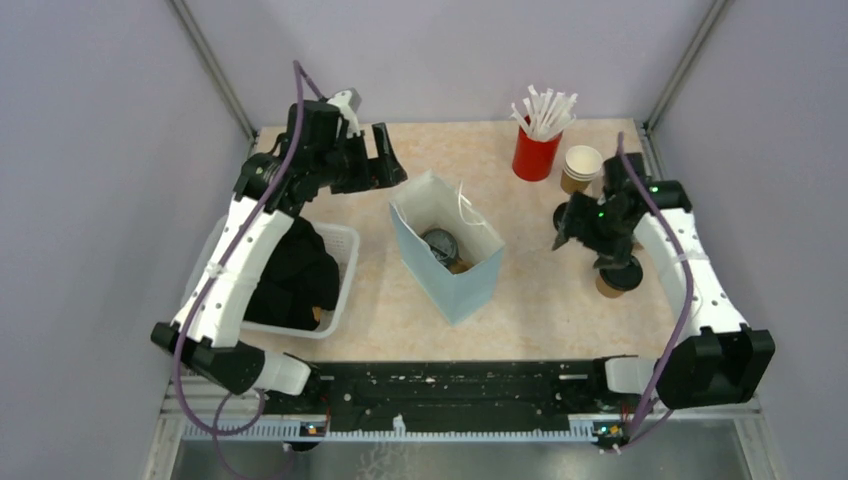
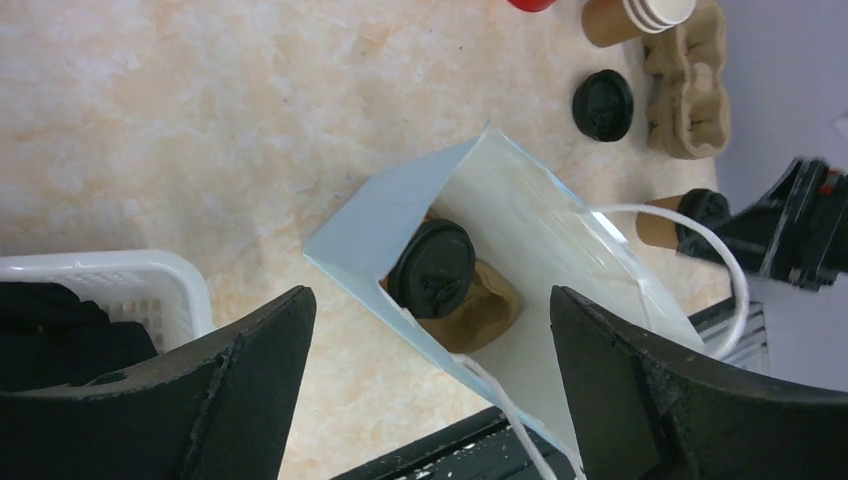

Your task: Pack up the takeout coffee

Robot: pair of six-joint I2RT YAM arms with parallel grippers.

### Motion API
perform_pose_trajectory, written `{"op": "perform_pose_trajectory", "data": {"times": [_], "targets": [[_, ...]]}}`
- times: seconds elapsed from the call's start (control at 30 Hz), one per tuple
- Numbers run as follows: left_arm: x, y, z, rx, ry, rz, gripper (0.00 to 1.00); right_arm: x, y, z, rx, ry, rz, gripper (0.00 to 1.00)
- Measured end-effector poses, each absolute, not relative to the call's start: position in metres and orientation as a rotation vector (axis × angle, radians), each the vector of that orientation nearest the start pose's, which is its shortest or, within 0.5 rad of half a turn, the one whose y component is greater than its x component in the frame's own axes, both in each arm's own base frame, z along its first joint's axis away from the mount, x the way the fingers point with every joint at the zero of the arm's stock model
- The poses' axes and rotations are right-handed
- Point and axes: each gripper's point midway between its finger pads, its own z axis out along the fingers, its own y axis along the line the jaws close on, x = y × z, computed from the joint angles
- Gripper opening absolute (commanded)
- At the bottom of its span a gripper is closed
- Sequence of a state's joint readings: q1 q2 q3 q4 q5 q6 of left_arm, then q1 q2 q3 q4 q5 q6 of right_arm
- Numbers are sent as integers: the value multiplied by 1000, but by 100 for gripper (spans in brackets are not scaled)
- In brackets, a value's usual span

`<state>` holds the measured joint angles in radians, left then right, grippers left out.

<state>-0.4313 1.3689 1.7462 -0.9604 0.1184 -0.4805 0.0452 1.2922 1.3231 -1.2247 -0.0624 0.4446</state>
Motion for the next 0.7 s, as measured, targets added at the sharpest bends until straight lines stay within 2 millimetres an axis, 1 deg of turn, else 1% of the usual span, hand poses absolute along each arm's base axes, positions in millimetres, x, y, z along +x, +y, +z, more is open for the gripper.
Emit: {"op": "perform_pose_trajectory", "data": {"times": [0.03,0.1,0.17,0.27,0.3,0.37,0.4,0.43,0.5,0.63,0.7], "targets": [[314,-188,347,22,2240,-632,91,239,57,181,517,2762,268,93],[325,-191,333,27,2285,-604,91,218,95,163,435,2856,357,87],[332,-191,316,29,2336,-566,89,199,123,151,386,2926,425,84],[337,-192,300,43,2371,-541,87,178,150,133,424,2979,519,80],[337,-193,295,54,2377,-548,85,173,157,126,462,2985,553,78],[337,-198,290,81,2374,-581,79,164,171,116,527,2990,620,77],[337,-201,286,97,2374,-605,74,162,176,113,560,2987,649,77],[335,-205,283,118,2378,-632,70,160,181,110,597,2979,678,77],[332,-213,276,158,2386,-689,65,164,189,108,676,2940,734,76],[322,-224,263,194,2418,-783,55,183,203,117,778,2827,845,76],[315,-226,256,183,2432,-816,53,193,209,122,800,2784,891,76]]}}
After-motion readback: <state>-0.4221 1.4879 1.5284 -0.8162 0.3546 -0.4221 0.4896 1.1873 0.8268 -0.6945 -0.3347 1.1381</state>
